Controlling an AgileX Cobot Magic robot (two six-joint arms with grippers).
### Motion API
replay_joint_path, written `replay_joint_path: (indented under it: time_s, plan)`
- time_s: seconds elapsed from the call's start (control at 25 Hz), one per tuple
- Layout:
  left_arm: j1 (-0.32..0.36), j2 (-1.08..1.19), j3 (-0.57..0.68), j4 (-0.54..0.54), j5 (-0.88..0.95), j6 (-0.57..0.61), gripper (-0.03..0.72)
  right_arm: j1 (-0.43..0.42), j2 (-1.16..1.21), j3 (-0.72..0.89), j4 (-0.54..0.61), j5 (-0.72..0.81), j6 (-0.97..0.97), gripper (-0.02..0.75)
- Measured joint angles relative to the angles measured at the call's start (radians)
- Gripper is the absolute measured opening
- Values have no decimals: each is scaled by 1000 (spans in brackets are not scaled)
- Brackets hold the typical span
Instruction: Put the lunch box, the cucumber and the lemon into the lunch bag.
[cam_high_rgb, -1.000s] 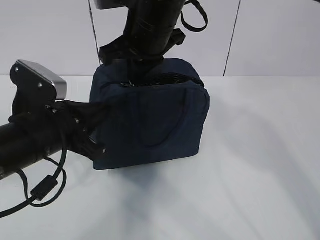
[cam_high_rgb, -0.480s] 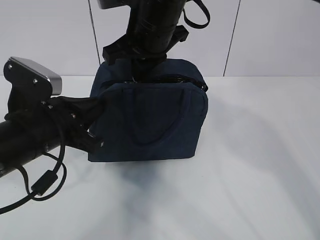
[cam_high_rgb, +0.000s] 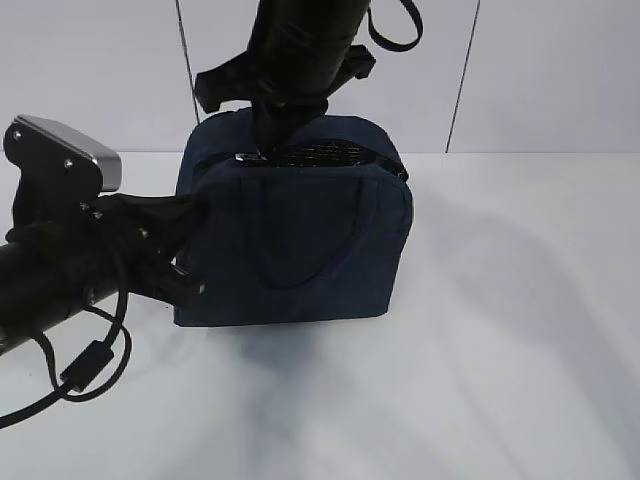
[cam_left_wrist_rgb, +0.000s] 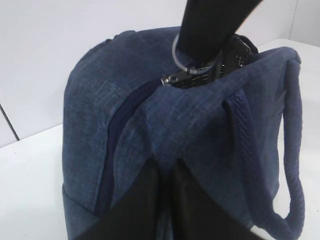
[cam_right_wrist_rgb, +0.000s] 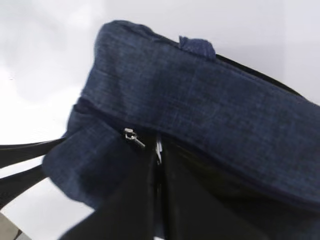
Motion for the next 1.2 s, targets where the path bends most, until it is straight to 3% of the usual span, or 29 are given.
replay_joint_path:
  time_s: [0.36,1.2]
  plan:
    - [0,0,0,0,-4,0,17,0,-49,85,27,0,2,20]
    - [0,0,0,10,-13,1,17,2,-49,104,-73,-8,33,20]
